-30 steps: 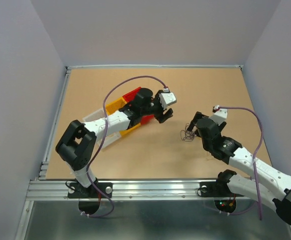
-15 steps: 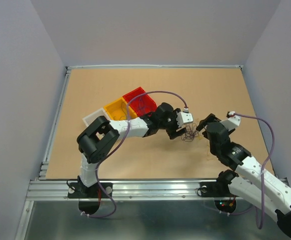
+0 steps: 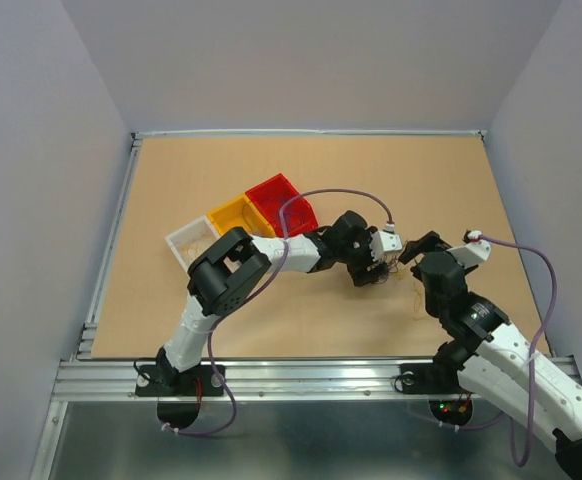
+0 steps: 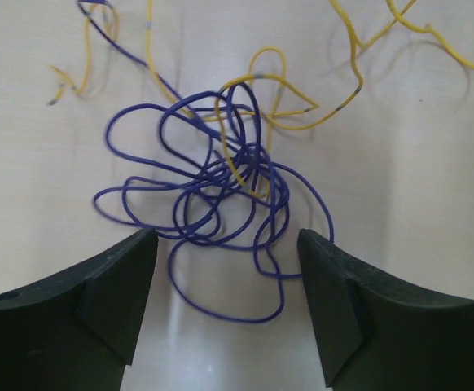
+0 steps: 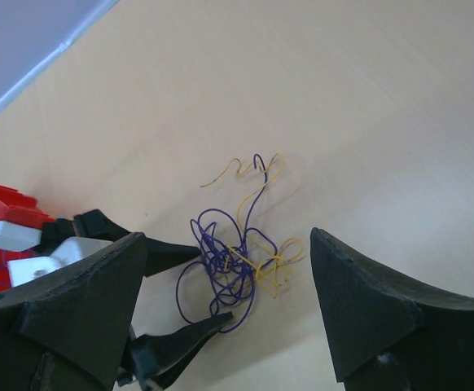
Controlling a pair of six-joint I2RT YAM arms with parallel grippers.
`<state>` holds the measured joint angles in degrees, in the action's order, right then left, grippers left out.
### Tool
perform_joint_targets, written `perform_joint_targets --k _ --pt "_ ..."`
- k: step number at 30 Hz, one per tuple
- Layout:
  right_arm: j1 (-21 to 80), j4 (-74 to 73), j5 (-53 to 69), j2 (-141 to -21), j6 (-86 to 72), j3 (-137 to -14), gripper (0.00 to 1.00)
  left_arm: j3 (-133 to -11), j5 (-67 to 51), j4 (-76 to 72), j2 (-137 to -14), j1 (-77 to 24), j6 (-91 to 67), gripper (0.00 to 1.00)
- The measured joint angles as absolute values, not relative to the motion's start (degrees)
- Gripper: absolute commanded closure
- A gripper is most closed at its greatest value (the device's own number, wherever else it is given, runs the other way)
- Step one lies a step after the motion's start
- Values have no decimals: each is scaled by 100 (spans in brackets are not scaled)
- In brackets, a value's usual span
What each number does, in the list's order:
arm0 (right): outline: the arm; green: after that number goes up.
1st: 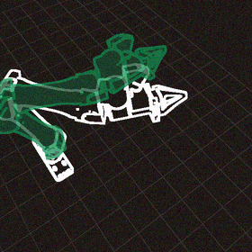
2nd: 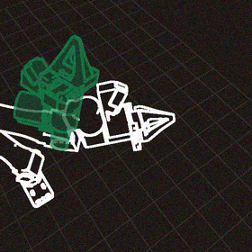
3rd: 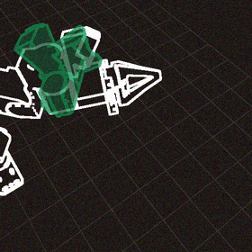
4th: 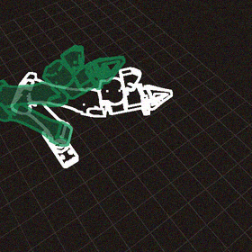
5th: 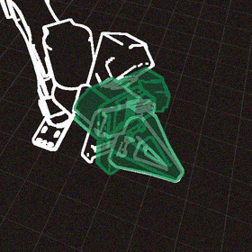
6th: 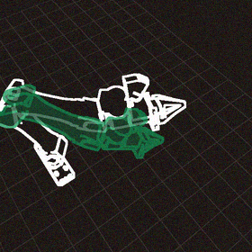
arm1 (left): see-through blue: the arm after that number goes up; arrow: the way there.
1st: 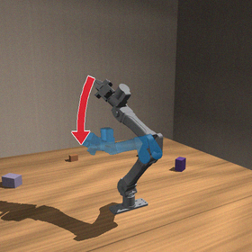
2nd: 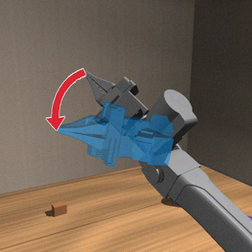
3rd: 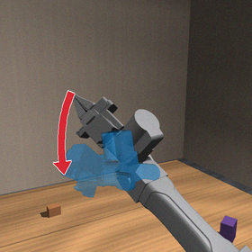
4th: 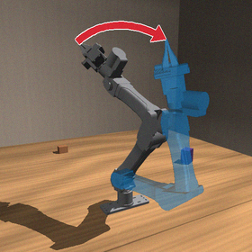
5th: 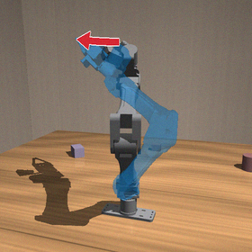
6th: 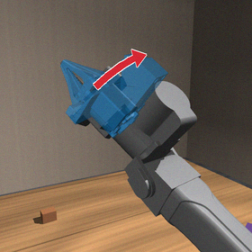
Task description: Untangle the cables
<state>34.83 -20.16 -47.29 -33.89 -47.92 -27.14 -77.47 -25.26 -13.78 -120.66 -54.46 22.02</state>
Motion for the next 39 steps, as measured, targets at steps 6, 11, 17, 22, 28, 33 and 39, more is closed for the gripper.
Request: perform_joint_targets --k 6,11,17,22,28,33,39 --pt "3428 -2110 -4810 -3367 -4794 -2714 21 -8370 -2357 -1208 -12571 -5572 2174 100" --pt "3424 -2097 -4753 -3293 -4803 -2714 22 -8213 -2233 -1245 -12455 -5575 2276 100" --pt "3424 -1850 -4477 -3201 -4676 -2563 25 -7483 -2515 -939 -11660 -5485 2615 100" --pt "3424 -1549 -4084 -3177 -4451 -2383 27 -7054 -3022 -740 -10735 -5277 2884 100" --pt "3424 -985 -3404 -3463 -4084 -2263 2 -7017 -3531 -574 -10217 -5153 3142 100" --pt "3424 -663 -2943 -3835 -3881 -2259 5 -7008 -3684 -379 -10213 -5170 3229 100" --pt "3424 -427 -2655 -4014 -3802 -2211 35 -7008 -3656 -360 -10213 -5133 3186 100"
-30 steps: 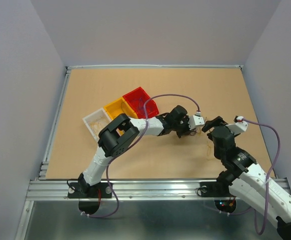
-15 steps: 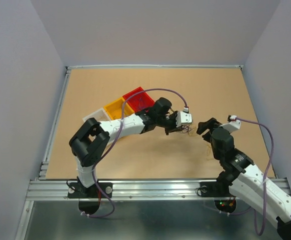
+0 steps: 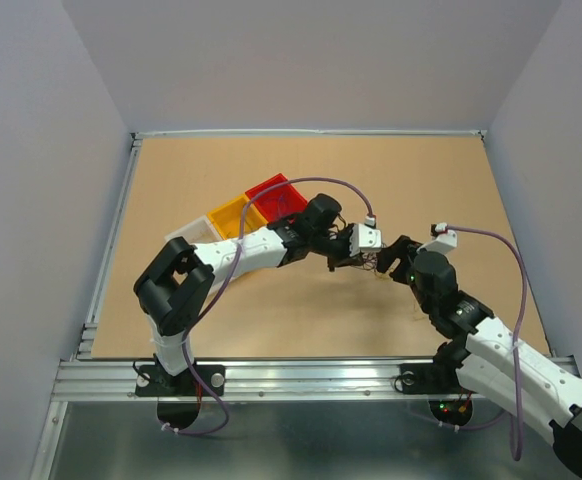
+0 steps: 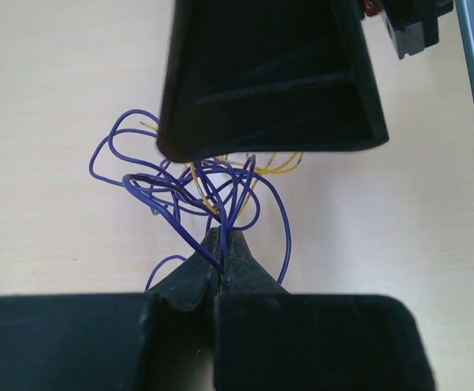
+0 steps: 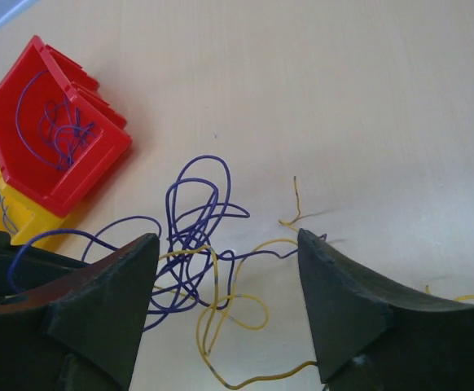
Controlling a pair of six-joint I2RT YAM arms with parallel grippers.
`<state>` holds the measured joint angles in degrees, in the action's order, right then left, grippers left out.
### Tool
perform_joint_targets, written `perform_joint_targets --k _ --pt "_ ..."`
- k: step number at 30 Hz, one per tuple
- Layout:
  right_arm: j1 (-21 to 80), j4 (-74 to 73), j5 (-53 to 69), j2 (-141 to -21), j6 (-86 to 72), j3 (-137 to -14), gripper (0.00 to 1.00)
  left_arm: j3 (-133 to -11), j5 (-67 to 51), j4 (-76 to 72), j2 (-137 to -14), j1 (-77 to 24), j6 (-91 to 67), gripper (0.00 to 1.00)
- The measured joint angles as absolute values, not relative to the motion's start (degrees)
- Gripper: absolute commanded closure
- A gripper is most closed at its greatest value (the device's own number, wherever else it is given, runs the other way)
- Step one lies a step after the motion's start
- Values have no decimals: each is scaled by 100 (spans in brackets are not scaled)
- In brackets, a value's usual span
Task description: Untangle the cables
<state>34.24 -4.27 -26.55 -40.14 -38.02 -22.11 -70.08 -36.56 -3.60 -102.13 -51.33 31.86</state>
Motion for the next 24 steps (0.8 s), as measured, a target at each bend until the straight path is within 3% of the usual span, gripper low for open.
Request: perform_joint_targets --k 7,19,20,21,23,24 --pt "3424 -360 -2534 -4001 -3813 -2126 55 -7008 -3656 -458 -10213 -4925 2950 100" --pt "3424 255 -1973 -4410 -3721 -2069 58 -7008 -3970 -541 -10213 -4718 2849 100" --pt "3424 338 -1890 -4436 -3699 -2060 63 -7008 -4029 -528 -10213 -4718 2862 100" --pt "3424 395 -1841 -4464 -3680 -2060 79 -7008 -4060 -513 -10213 -4718 2871 100" --pt "3424 493 -1774 -4523 -3645 -2060 99 -7008 -4117 -473 -10213 -4718 2891 100" --pt "3424 521 -1750 -4563 -3642 -2060 99 -7008 -4121 -460 -10213 -4718 2893 100"
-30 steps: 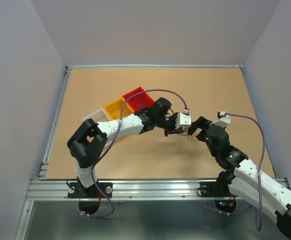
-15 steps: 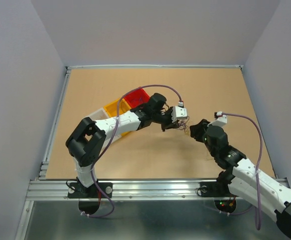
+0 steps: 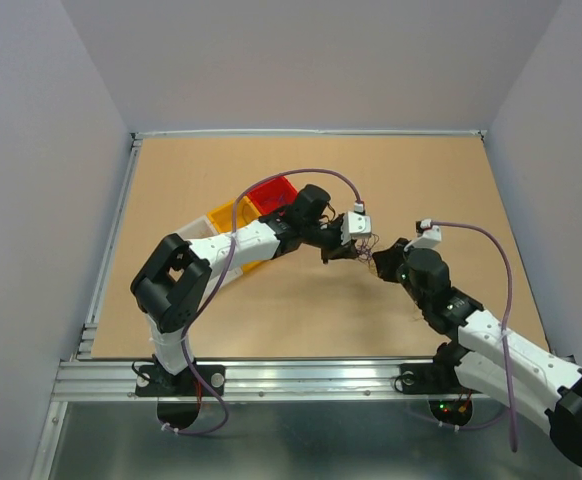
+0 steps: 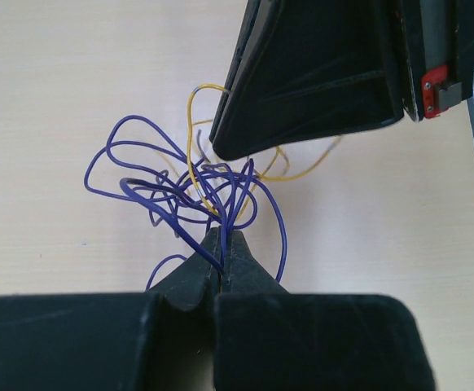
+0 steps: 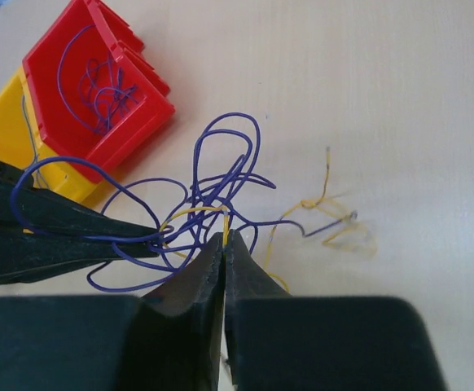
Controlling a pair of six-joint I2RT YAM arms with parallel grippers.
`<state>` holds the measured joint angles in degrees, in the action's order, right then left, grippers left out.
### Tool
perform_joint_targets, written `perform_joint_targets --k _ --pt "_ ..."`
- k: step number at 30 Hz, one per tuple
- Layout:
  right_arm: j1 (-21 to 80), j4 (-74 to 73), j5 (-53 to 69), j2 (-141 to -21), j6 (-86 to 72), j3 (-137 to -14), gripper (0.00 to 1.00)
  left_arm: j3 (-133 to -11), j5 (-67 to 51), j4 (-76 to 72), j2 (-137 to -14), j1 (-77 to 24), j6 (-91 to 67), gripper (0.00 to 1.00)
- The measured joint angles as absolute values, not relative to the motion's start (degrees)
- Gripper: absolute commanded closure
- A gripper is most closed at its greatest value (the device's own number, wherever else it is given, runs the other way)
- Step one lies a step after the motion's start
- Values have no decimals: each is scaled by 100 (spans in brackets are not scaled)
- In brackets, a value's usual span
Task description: Untangle the cables
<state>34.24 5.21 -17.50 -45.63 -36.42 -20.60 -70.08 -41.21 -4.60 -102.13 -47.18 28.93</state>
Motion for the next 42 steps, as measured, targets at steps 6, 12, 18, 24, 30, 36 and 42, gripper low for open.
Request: perform_joint_targets --k 6,12,18,24,30,36,42 --pt "3424 228 -2377 -4292 -3852 -2056 100 -7006 -3889 -541 -10167 -4646 2639 100" --pt "3424 -419 -3544 -2421 -4235 -1887 100 -7011 -3732 -1173 -10016 -3516 1570 100" --pt "3424 -1066 -4427 -808 -4410 -1868 99 -7011 -3249 -1559 -10018 -2475 681 100" --pt "3424 -1476 -4757 -556 -4510 -1868 99 -7013 -2829 -1605 -10018 -2497 416 100" --pt "3424 -1815 -4954 -561 -4663 -1868 99 -7019 -2467 -1599 -10007 -2401 283 100" --pt "3424 -2119 -5282 -180 -4880 -1868 99 -6860 -2294 -1865 -9649 -1448 -392 100" --pt "3424 -2523 -5500 -180 -5140 -1870 99 -6132 -1885 -2665 -8659 -493 -1107 100"
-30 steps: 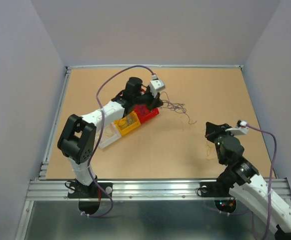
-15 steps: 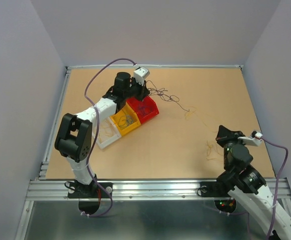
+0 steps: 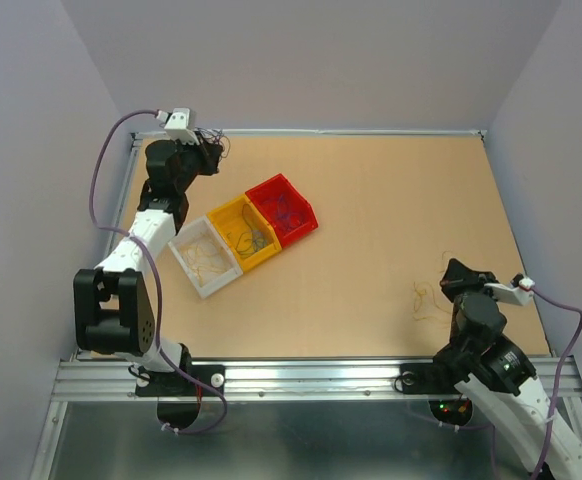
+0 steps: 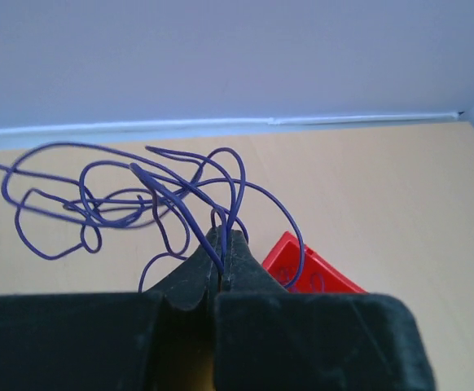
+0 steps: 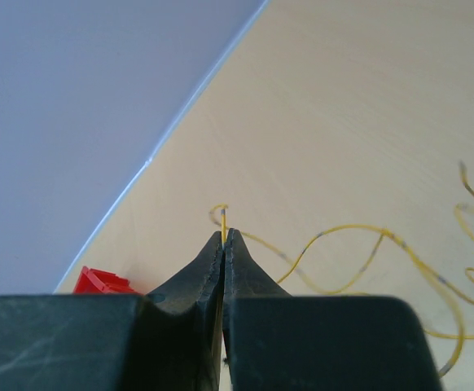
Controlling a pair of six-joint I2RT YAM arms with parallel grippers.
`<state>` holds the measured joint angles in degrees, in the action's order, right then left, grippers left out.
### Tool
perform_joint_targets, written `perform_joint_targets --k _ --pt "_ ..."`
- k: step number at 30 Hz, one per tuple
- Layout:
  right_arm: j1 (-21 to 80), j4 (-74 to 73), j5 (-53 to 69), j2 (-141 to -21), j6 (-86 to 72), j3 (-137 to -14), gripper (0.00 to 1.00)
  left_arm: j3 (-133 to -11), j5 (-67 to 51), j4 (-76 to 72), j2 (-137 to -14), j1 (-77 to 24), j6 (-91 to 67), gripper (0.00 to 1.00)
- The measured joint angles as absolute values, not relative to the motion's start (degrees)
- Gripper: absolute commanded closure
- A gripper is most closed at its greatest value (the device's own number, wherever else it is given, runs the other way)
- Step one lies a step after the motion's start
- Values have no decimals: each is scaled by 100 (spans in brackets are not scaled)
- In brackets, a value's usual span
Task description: Untangle the cables
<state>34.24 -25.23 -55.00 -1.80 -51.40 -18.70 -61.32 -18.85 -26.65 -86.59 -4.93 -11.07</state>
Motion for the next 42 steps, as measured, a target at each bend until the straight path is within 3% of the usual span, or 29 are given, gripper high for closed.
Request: perform_joint_targets --k 16,42 --pt "3424 -2613 -5395 -353 -5168 -1870 100 -5975 -2582 -2550 -8300 -1848 141 100" --pt "3424 -2482 -5236 -576 -5037 -1870 99 -5850 -2139 -701 -8578 -2300 1970 100"
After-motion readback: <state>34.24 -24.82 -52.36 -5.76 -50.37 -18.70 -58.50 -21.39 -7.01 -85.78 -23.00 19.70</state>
